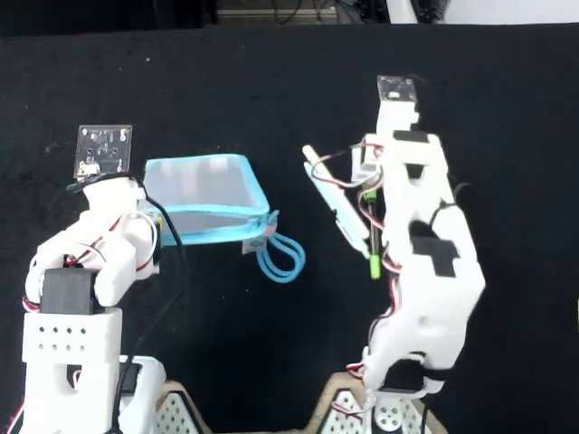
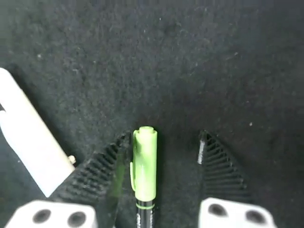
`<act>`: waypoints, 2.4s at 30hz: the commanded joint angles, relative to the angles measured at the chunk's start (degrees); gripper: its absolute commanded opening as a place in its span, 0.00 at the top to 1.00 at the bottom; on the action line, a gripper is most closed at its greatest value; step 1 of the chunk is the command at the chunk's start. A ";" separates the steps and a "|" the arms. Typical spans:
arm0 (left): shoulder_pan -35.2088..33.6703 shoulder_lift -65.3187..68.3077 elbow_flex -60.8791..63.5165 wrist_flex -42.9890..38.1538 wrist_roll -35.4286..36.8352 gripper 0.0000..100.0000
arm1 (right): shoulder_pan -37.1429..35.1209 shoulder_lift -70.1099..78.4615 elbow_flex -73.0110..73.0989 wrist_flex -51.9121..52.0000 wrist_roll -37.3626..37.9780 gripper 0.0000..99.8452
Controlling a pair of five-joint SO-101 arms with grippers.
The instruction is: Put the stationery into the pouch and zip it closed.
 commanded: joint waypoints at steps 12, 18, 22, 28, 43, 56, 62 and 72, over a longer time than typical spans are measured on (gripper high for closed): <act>0.22 -1.32 -0.04 0.00 -0.26 0.97 | -1.32 2.07 -9.89 8.53 4.22 0.99; 0.22 -1.41 -0.04 0.00 -0.26 0.97 | -0.97 -7.16 -9.71 18.64 5.80 0.99; 0.22 -1.41 0.04 0.00 -0.26 0.97 | 0.79 -12.18 -9.80 21.54 16.00 0.99; 0.22 -1.41 -0.13 0.00 -0.26 0.97 | 2.64 -10.59 -9.01 21.89 27.60 0.99; 0.22 -1.41 -0.13 0.09 -0.26 0.97 | 2.37 9.19 -27.56 35.87 34.02 0.84; 0.22 -1.41 -0.13 0.09 -0.26 0.97 | 2.64 23.08 -45.05 45.45 34.02 0.85; 0.22 -1.41 -0.13 0.09 -0.26 0.97 | 2.64 25.54 -47.34 45.36 34.02 0.89; 0.22 -1.41 -0.22 0.09 -0.26 0.97 | 2.29 15.69 -48.48 50.29 33.67 0.99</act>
